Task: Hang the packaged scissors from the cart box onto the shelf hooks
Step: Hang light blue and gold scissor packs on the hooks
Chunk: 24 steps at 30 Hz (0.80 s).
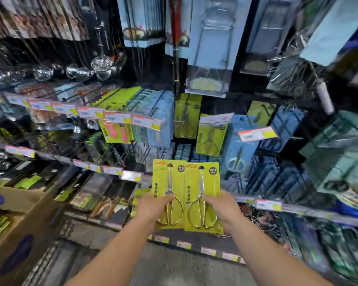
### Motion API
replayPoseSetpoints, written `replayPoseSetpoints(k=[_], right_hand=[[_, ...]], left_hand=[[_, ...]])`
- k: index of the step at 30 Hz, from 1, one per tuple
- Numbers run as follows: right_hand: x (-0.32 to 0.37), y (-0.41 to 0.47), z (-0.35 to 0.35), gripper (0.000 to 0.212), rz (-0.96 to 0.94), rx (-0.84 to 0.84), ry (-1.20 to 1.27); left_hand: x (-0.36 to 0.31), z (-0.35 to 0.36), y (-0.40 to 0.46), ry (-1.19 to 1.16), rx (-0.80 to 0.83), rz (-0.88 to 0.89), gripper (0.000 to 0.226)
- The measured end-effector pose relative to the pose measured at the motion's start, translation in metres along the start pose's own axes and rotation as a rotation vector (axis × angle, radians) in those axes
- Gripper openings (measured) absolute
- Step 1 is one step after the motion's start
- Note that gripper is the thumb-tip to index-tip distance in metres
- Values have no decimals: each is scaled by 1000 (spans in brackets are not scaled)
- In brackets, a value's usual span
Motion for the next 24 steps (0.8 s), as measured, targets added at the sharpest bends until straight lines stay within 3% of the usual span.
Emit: replayPoseSetpoints(k=[4,8,13,24], right_hand=[[-3,4,-31,67,10,-15,52],[-2,5,-44,60,13,-23,78],[10,12,-48,77,-35,-34,113],[42,36,-45,78,-80,-59,120]], left_hand=[[3,28,5,-2,1,29,105],[-1,37,3,17,-24,47,112],[-12,39,1,-15,-30,40,91],[-36,29,16,-55,-33,62,88]])
Point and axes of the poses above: each hand's wrist, its own y-axis towards the middle knuckle, its own z-axis out of the palm, x = y × z, the point moved 6 cm from there along y, towards the middle knuckle, and after that the axes turned 8 degrees about -y, right-handed, at the moved point
